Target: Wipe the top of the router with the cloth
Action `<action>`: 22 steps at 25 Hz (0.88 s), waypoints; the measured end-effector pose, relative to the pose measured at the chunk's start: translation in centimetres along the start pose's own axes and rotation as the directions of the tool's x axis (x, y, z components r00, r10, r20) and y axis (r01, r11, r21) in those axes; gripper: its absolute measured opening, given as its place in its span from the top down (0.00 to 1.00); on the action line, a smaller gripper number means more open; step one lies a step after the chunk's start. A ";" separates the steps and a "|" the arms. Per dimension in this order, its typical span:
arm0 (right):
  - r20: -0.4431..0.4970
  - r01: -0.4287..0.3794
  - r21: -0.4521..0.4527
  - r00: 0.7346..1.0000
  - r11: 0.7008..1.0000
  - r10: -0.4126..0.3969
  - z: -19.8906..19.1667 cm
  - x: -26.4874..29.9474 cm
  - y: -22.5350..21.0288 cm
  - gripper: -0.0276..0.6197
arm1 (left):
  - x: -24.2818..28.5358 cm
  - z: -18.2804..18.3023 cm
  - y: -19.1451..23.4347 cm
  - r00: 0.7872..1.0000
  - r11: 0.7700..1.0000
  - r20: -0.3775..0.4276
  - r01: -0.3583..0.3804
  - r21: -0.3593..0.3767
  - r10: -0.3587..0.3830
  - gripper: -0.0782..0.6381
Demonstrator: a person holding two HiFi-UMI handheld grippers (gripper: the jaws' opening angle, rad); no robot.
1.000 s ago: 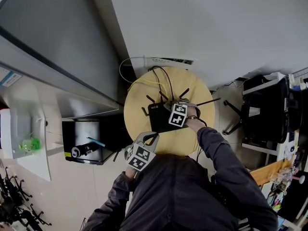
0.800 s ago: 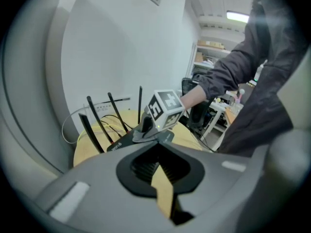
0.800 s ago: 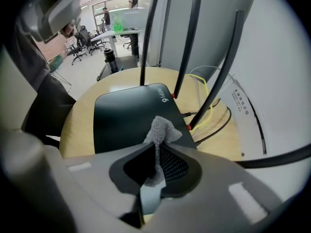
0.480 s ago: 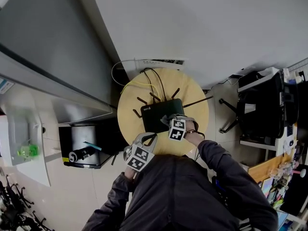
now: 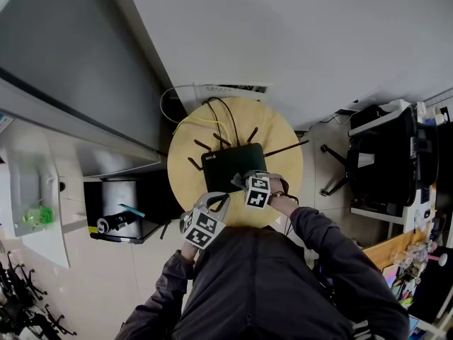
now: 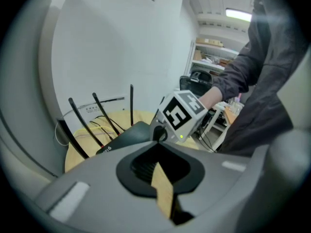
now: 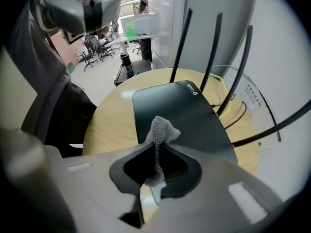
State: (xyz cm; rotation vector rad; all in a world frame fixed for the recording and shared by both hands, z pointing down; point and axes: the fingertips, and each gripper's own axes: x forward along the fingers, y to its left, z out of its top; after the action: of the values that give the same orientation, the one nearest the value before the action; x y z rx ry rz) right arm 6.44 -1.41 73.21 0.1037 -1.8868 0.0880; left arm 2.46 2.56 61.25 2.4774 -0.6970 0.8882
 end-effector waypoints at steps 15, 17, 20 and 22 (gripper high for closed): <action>0.022 0.156 0.043 0.987 0.987 -0.157 -2.7 -1.4 -13.1 0.92 | 0.5 0.4 -1.2 0.997 0.997 -0.035 -0.070 -0.036 0.068 0.89; 0.011 0.151 0.024 0.988 0.988 -0.151 -2.8 -0.9 -13.4 0.92 | 0.4 0.5 -1.4 0.996 0.996 -0.036 -0.080 -0.042 0.079 0.89; 0.008 0.152 0.005 0.988 0.988 -0.153 -2.9 -0.8 -13.2 0.92 | 0.1 0.4 -1.4 0.995 0.994 -0.041 -0.097 -0.046 0.095 0.89; 0.008 0.153 -0.016 0.988 0.988 -0.153 -3.2 -0.8 -12.4 0.92 | -0.2 0.4 -1.4 0.994 0.993 -0.044 -0.106 -0.044 0.104 0.89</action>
State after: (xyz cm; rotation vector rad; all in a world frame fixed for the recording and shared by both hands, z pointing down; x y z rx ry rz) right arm 11.13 -13.34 73.52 0.2372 -1.8795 -0.0328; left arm 3.36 3.48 60.52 2.3930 -0.8303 0.9475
